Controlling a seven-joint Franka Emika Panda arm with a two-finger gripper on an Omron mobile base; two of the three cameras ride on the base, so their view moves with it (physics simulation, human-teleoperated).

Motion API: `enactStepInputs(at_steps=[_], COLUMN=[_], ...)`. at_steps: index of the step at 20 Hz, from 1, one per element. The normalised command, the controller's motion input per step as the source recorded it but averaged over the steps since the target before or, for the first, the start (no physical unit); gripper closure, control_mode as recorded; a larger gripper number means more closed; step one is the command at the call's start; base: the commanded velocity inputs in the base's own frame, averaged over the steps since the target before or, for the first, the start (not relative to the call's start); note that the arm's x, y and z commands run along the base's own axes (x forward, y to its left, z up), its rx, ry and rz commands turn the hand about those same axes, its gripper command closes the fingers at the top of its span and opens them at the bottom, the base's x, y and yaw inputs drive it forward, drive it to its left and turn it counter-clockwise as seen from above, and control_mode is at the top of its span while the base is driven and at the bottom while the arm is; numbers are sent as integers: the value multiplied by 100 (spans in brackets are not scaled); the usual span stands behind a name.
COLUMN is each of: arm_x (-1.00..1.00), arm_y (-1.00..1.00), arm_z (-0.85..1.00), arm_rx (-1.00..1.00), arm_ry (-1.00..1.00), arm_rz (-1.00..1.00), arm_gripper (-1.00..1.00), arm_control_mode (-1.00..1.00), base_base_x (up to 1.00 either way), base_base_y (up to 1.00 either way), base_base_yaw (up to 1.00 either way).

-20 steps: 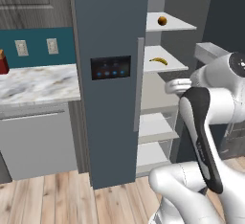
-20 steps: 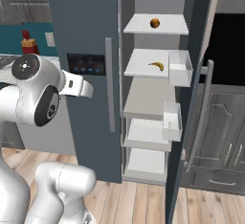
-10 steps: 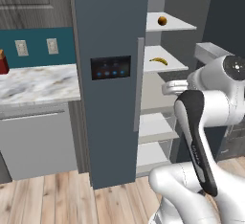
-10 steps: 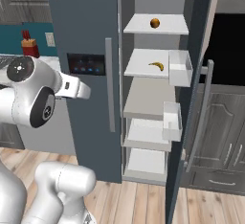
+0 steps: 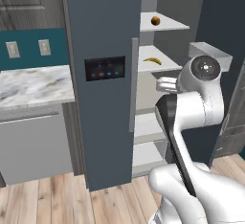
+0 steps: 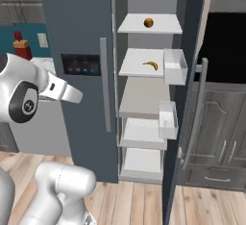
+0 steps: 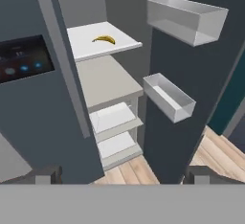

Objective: Retrieve the mango and banana from the fridge and place them into the bowl on the dining table.

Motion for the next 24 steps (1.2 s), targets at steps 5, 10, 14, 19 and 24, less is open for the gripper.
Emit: enactStepInputs(at_steps=[5,10,14,19,24], arm_x=[0,0,0,0,0], arm_y=[0,0,0,0,0], arm_z=[0,0,0,0,0], arm_rx=[0,0,0,0,0], arm_ry=[0,0,0,0,0], arm_rz=[0,0,0,0,0], arm_gripper=[-100,-100,-100,-100,-100], arm_control_mode=[100,100,100,100,100], base_base_x=[0,16,56,66,20], base_base_y=[-5,-1,-14,-30,-49], base_base_yaw=[-11,-1,0,0,0])
